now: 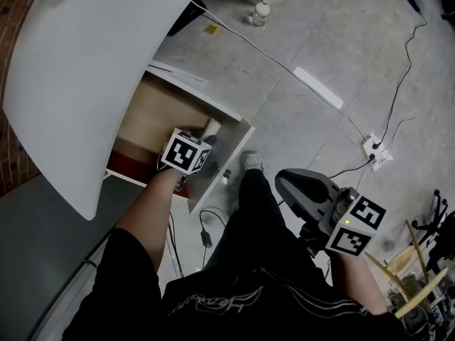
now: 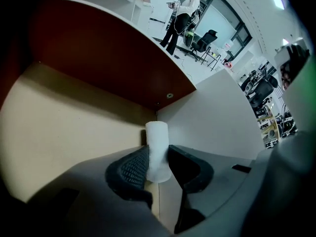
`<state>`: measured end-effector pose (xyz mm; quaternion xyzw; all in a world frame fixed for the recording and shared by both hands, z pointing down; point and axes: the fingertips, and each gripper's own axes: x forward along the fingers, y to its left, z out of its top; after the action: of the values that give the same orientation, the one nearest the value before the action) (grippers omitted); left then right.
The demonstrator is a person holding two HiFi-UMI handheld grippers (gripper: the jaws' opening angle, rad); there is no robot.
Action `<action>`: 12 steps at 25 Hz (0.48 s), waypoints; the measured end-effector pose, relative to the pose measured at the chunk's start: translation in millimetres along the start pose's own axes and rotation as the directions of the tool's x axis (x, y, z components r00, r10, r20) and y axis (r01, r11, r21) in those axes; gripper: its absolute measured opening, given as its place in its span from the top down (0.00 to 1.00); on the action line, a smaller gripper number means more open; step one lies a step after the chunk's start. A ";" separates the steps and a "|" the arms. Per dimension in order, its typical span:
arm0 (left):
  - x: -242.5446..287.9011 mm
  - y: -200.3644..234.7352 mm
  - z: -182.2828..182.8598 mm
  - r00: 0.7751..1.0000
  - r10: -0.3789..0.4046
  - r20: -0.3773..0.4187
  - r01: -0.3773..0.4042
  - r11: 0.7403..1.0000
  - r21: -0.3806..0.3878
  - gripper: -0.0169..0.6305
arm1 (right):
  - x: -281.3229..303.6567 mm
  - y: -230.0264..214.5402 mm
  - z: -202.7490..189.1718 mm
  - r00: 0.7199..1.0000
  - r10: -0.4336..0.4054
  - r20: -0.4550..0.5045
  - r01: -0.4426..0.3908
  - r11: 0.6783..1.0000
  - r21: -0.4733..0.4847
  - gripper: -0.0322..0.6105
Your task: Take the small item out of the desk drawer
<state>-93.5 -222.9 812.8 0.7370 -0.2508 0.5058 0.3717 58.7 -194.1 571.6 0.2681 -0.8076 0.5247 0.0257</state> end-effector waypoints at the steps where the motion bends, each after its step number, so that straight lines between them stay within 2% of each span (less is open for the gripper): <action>1: -3.7 -0.2 1.2 1.000 0.004 0.009 -0.004 1.000 -0.005 0.76 | 0.0 3.5 -0.1 1.000 0.003 -0.001 -0.003 1.000 -0.008 0.86; 7: -33.0 -0.5 12.0 0.996 0.052 0.068 -0.047 0.996 -0.071 0.76 | -3.9 22.8 -1.1 1.000 0.009 0.002 -0.009 0.999 -0.037 0.86; 12: -69.1 -14.9 14.9 0.989 0.079 0.121 -0.070 0.995 -0.075 0.76 | -8.6 45.5 -3.6 1.000 0.010 0.011 -0.009 0.998 -0.069 0.86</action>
<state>-99.1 -226.3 740.8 0.7434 -0.3187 0.4634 0.3620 44.3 -173.6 532.5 0.2660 -0.8265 0.4953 0.0278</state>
